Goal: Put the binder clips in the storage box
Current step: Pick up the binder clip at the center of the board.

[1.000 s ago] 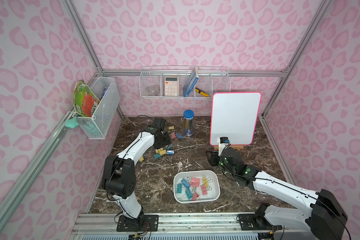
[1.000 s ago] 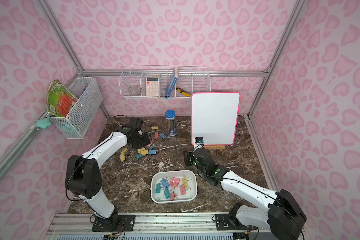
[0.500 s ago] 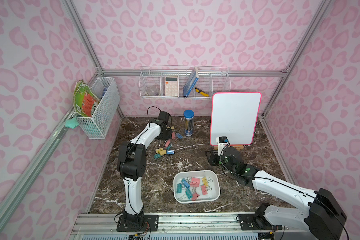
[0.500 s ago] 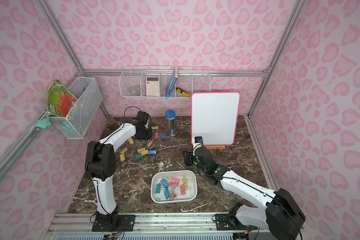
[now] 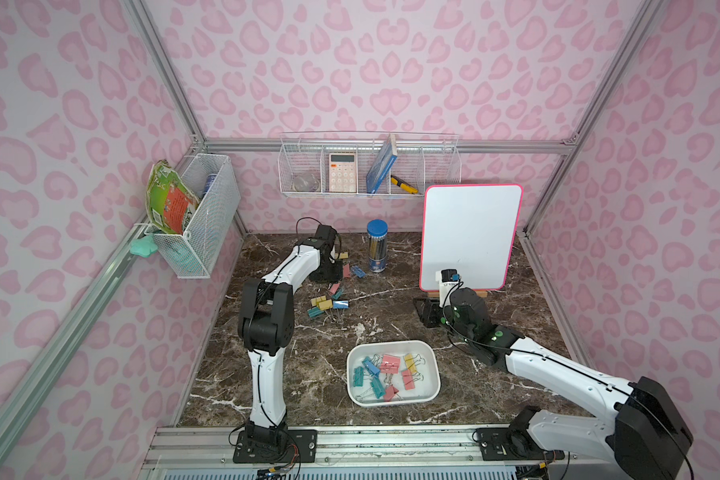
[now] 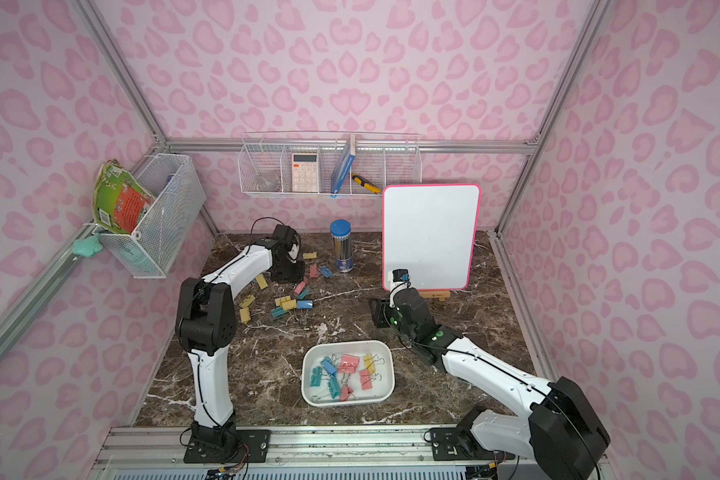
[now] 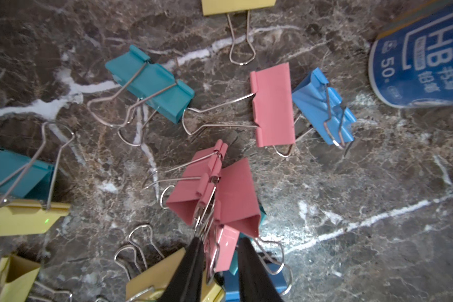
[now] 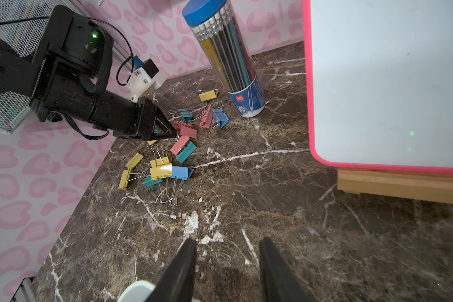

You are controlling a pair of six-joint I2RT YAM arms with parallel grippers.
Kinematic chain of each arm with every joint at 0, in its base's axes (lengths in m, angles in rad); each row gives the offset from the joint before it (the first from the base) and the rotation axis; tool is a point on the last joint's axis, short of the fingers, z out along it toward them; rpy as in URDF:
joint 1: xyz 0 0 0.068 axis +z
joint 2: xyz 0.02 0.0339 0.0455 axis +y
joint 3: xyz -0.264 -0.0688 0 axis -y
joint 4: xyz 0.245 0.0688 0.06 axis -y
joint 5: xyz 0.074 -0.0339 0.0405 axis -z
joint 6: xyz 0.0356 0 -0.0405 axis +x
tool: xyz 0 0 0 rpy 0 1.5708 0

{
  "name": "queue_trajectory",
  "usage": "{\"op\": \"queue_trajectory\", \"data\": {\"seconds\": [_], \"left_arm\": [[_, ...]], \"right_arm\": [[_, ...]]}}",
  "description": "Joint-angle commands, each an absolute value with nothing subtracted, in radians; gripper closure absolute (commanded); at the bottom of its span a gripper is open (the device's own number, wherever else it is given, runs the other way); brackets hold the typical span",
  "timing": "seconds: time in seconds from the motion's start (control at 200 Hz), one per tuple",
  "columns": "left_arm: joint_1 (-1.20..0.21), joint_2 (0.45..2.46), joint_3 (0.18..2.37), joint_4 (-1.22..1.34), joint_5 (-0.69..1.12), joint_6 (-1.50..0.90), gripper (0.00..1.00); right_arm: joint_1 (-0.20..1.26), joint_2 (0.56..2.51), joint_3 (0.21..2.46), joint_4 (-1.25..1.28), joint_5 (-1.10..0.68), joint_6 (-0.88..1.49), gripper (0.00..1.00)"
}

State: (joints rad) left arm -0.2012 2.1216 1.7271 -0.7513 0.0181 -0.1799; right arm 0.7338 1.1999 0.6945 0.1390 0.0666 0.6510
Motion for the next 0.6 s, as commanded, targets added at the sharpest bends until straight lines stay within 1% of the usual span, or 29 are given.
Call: {"op": "queue_trajectory", "data": {"seconds": [0.0,0.055,0.135,0.265,0.4,0.51,0.55,0.595], "left_arm": [[-0.200,2.119,1.722,-0.774,0.022,-0.171,0.76],[-0.199,2.118,1.720,-0.775,0.018,-0.171,0.86],[-0.200,2.114,1.726,-0.785,0.000,-0.180,0.97],[-0.199,2.066,1.722,-0.794,-0.004,-0.187,1.00],[-0.199,1.984,1.712,-0.847,0.051,-0.203,1.00],[-0.201,1.883,1.664,-0.875,0.131,-0.235,1.00],[-0.204,1.835,1.638,-0.880,0.162,-0.252,1.00],[-0.212,1.776,1.608,-0.884,0.211,-0.270,1.00]], "right_arm": [[0.735,1.203,0.703,0.152,0.043,0.654,0.57],[0.735,1.206,0.705,0.156,0.036,0.656,0.57],[0.735,1.203,0.705,0.152,0.031,0.662,0.57],[0.733,1.189,0.695,0.150,0.031,0.685,0.58],[0.708,1.173,0.687,0.145,0.025,0.726,0.57],[0.648,1.156,0.667,0.183,-0.034,0.744,0.32],[0.627,1.153,0.660,0.205,-0.061,0.739,0.28],[0.606,1.151,0.661,0.217,-0.079,0.726,0.24]]}}
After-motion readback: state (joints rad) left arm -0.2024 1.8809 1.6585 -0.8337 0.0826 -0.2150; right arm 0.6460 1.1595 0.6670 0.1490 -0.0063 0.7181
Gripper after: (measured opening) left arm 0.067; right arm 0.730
